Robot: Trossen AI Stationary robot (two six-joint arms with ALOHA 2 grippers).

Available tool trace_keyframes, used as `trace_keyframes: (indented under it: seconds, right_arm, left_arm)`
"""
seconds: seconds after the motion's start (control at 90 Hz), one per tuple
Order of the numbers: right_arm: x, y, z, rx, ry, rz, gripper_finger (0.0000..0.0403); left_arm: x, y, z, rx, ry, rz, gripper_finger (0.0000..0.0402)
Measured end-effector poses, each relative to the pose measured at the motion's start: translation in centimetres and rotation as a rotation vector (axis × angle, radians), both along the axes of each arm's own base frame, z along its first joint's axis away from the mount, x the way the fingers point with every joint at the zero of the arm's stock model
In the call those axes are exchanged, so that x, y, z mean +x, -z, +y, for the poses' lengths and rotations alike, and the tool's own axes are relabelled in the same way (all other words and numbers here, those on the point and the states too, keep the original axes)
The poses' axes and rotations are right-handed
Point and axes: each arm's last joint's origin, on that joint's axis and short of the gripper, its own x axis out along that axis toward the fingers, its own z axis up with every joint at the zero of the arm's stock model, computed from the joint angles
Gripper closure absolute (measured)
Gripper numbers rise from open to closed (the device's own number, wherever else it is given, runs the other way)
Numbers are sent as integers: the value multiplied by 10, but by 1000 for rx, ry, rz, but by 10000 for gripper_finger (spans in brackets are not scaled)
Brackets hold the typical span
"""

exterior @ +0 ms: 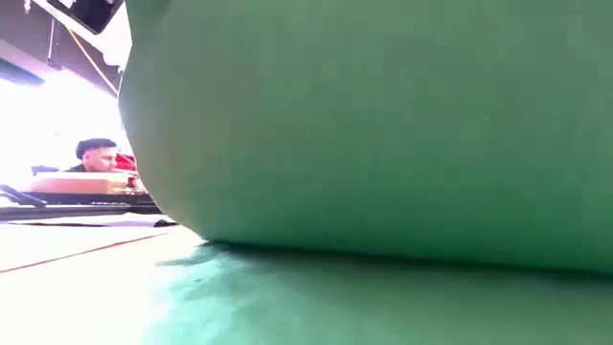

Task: Organize paper
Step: Stack the green paper under the black paper on the bottom green paper

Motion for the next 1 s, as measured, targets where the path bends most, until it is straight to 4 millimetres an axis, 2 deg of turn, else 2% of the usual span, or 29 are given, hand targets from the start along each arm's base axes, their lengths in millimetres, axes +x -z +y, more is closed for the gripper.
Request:
trace_keyframes:
  seconds: [0.222, 0.4, 0.656, 1.0]
  right_arm:
    - [1, 7, 0, -46, 17, -14, 403]
    - [2, 7, -1, -100, 0, -36, 403]
    - [2, 7, -4, -165, -17, -36, 403]
    - [2, 7, -3, -110, 3, -26, 403]
  left_arm:
    - [5, 19, -7, -21, 9, 4, 402]
    - [0, 16, -12, 10, -49, -51, 402]
    - [-1, 9, -18, 18, -40, -69, 402]
    - [-14, 14, -24, 12, -38, -34, 402]
